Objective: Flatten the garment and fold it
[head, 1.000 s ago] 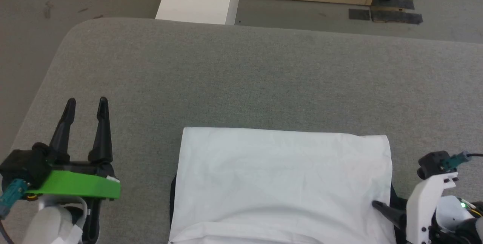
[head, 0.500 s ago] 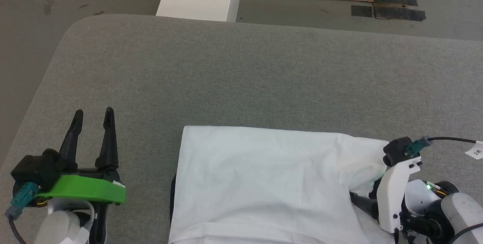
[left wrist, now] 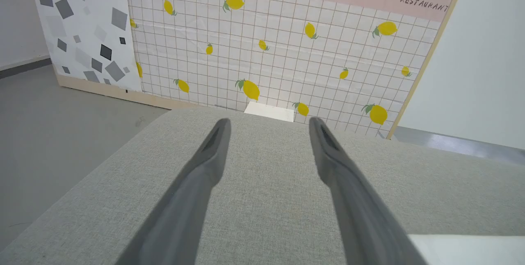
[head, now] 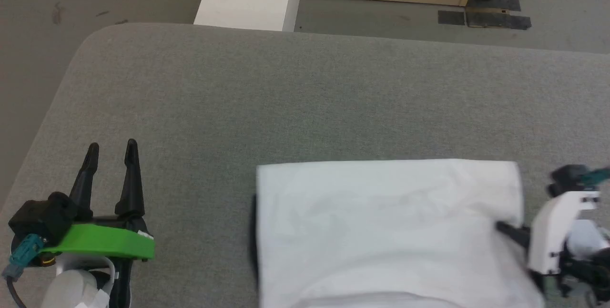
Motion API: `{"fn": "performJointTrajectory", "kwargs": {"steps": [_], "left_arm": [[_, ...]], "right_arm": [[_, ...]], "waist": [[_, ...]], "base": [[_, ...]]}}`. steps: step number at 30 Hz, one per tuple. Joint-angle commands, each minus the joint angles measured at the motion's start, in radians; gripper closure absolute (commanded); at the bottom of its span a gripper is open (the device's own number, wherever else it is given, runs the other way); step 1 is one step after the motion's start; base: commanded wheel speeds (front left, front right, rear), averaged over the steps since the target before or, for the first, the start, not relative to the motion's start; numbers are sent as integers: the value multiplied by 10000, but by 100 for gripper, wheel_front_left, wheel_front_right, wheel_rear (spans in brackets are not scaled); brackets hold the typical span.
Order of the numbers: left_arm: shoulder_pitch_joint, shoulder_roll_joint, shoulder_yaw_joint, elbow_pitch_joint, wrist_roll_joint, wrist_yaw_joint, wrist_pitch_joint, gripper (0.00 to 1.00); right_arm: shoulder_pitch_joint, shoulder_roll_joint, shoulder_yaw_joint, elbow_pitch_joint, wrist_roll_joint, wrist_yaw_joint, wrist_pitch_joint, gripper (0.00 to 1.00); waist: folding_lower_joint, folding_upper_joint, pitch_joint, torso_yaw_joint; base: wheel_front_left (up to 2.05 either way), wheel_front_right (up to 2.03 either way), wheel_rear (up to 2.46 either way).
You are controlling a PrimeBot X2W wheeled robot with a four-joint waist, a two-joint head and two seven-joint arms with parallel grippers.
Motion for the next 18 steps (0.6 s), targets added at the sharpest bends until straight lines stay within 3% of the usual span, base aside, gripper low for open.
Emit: {"fn": "performJointTrajectory", "kwargs": {"steps": [1, 4, 10, 14, 18], "left_arm": [[125, -20, 34, -5, 38, -63, -35, 0], [154, 2, 1, -13, 16, -65, -35, 0], [228, 54, -74, 11, -39, -67, -35, 0], [338, 23, -95, 49, -84, -67, -36, 0], [512, -17, -66, 74, -68, -68, -36, 0]], "right_arm": [[304, -320, -620, 328, -391, -107, 127, 100], [355, -436, -1681, 539, -1176, -107, 412, 100], [407, -13, -3285, 190, -3010, -107, 1561, 100], [464, 136, -3220, -865, -3726, -107, 2663, 100], [554, -76, -2457, -2599, -4004, -107, 3934, 100]], "waist": [[-1, 0, -17, -47], [-1, 0, -15, -95], [-1, 0, -145, -183], [-1, 0, -324, -246], [-1, 0, -583, -338]], "base": [[0, 0, 0], [0, 0, 0], [0, 0, 0], [0, 0, 0], [0, 0, 0]]}}
